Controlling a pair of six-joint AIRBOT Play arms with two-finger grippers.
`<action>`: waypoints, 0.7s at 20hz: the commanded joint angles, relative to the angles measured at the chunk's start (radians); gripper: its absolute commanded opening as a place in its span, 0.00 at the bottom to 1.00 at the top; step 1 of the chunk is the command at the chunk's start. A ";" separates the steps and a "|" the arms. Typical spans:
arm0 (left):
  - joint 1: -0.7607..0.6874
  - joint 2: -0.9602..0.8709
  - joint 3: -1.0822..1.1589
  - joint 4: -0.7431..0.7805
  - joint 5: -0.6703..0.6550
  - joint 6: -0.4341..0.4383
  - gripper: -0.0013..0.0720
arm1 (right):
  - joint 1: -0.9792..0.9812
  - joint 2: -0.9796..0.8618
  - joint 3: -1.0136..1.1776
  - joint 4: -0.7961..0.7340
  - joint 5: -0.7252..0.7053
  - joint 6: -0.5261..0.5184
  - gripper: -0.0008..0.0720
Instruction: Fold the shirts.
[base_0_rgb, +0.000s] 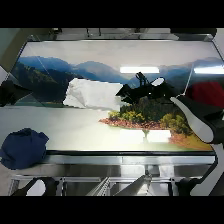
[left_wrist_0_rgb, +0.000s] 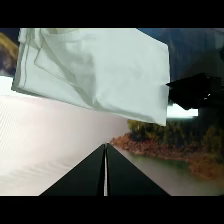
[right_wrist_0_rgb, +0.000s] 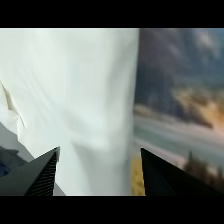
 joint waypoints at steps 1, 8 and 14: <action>0.001 0.001 0.000 -0.001 0.004 0.009 0.04 | 0.065 -0.074 0.076 0.002 -0.030 0.051 0.80; 0.001 0.001 0.000 -0.001 0.004 0.016 0.04 | 0.071 -0.070 0.274 0.001 0.026 0.058 0.03; 0.001 0.000 0.000 -0.006 -0.009 0.016 0.04 | -0.048 0.226 0.403 -0.199 0.185 0.097 0.03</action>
